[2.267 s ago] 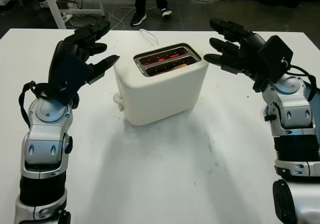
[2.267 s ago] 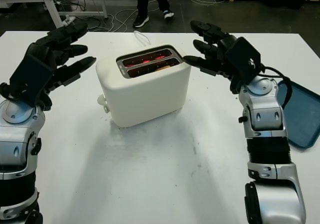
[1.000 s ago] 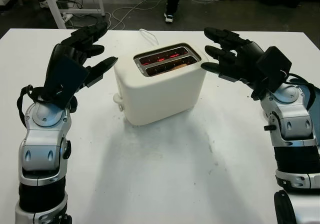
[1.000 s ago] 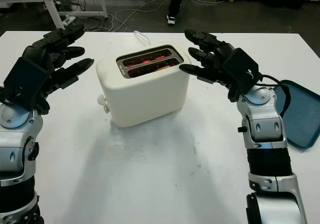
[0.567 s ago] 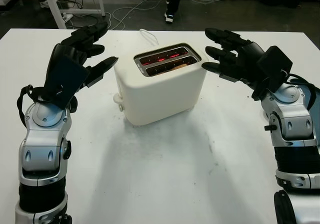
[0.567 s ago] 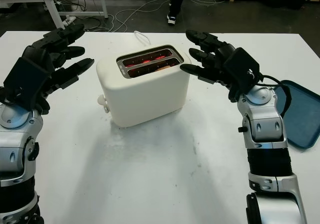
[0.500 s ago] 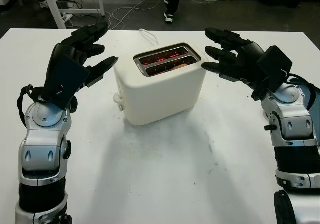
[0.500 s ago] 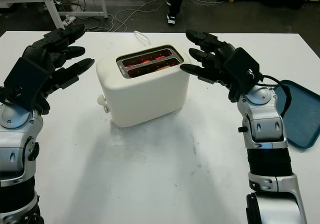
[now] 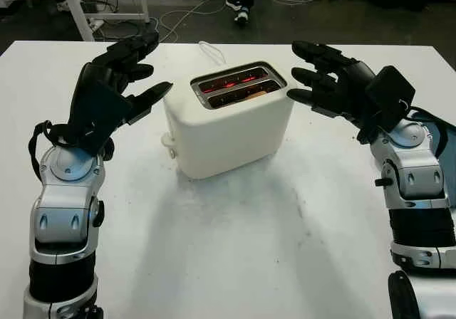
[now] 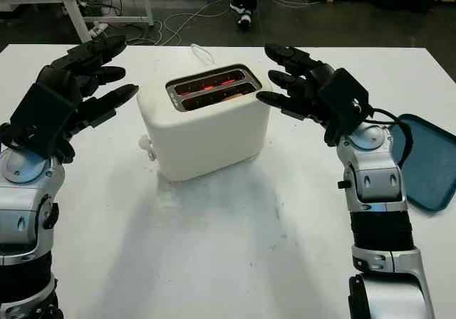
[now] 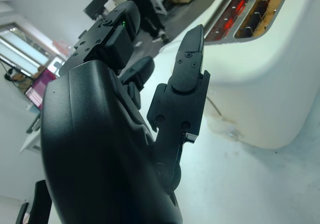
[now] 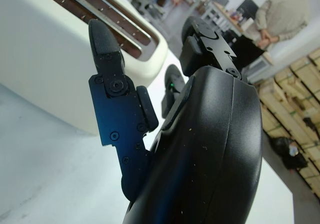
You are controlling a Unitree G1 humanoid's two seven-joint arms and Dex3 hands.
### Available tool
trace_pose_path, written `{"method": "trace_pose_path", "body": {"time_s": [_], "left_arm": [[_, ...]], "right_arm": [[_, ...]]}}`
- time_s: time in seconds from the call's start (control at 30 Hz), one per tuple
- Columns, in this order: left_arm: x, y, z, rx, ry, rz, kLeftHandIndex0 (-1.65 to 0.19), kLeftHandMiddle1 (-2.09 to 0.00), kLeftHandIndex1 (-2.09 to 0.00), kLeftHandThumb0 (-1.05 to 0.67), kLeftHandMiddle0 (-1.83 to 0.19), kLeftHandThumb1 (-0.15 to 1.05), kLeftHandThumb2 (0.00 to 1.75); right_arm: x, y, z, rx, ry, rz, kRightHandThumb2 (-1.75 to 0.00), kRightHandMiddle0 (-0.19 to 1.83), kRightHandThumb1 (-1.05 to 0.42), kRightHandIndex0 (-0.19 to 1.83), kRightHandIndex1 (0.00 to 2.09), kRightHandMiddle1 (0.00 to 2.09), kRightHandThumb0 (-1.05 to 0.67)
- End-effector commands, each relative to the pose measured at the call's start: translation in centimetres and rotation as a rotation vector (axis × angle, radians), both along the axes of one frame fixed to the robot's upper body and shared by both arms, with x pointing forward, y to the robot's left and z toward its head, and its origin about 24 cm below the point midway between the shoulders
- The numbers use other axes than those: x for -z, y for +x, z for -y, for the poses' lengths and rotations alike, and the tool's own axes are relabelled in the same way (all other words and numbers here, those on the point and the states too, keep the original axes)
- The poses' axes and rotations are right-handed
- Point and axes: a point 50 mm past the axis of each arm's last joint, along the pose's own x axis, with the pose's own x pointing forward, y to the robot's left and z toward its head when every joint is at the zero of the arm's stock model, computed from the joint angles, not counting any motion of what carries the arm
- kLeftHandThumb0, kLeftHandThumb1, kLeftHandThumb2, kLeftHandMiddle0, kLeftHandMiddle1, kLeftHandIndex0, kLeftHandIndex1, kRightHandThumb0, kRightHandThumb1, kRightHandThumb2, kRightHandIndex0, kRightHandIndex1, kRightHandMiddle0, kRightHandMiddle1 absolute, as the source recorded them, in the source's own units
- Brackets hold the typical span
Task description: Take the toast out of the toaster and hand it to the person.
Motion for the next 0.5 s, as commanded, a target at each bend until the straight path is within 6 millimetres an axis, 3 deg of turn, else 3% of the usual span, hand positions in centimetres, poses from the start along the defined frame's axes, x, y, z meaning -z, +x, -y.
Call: {"method": "trace_pose_path", "body": {"time_s": [0.0,0.47], "left_arm": [[-0.12,0.05,0.31,0.023,-0.003,0.008,-0.50,-0.92,-0.02,-0.50,-0.10,0.92,0.15],[-0.18,0.04,0.44,0.028,0.010,0.001,-0.49,-0.93,-0.02,-0.49,-0.08,0.92,0.16]], "right_arm": [[-0.40,0.11,0.13,0.002,0.011,0.017,0.00,0.29,-0.86,0.17,0.26,0.03,-0.52],[-0.49,0.13,0.15,0.003,0.007,0.013,0.00,0.29,-0.86,0.05,0.48,0.03,-0.50]]}}
